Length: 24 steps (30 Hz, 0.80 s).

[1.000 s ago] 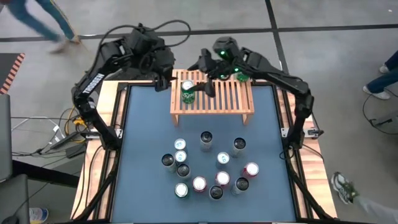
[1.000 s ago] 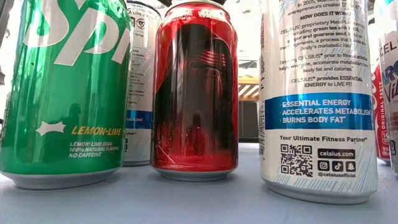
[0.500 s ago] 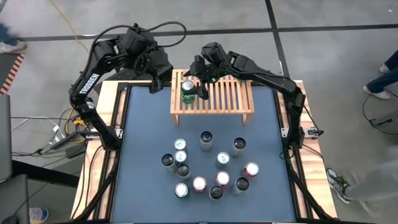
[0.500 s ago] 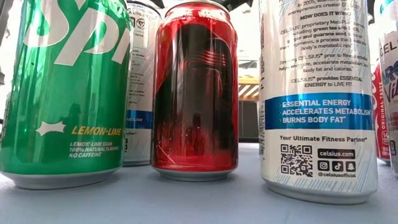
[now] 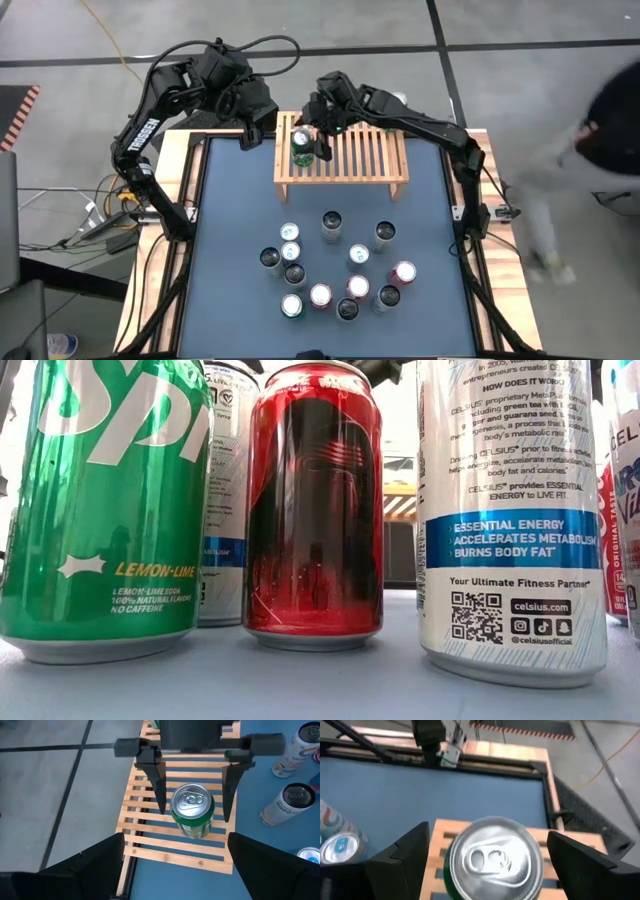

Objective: Place canned beverage on shelf
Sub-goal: Put the left green soda can on the shelf aligned with the other green soda can

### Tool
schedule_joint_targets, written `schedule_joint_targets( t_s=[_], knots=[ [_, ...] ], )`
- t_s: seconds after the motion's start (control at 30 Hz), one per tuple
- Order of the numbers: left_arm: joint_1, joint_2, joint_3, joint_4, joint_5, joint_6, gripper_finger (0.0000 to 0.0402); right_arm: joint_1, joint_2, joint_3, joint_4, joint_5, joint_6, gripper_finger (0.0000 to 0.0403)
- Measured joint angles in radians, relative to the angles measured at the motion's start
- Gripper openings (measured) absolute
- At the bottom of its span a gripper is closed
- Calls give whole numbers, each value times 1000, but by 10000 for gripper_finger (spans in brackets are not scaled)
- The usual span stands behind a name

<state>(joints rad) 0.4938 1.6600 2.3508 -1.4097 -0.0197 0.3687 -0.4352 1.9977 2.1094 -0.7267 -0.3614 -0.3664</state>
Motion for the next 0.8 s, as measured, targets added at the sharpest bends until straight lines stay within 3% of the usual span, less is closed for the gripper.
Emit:
schedule_joint_targets(
  t_s=[0.47,0.8],
  knots=[
    [0,0,0,1,4,0,343,-20,4,0,-34,4,0,275],
    [0,0,0,1,4,-8,343,-27,2,2,-62,19,-9,161]
  ],
)
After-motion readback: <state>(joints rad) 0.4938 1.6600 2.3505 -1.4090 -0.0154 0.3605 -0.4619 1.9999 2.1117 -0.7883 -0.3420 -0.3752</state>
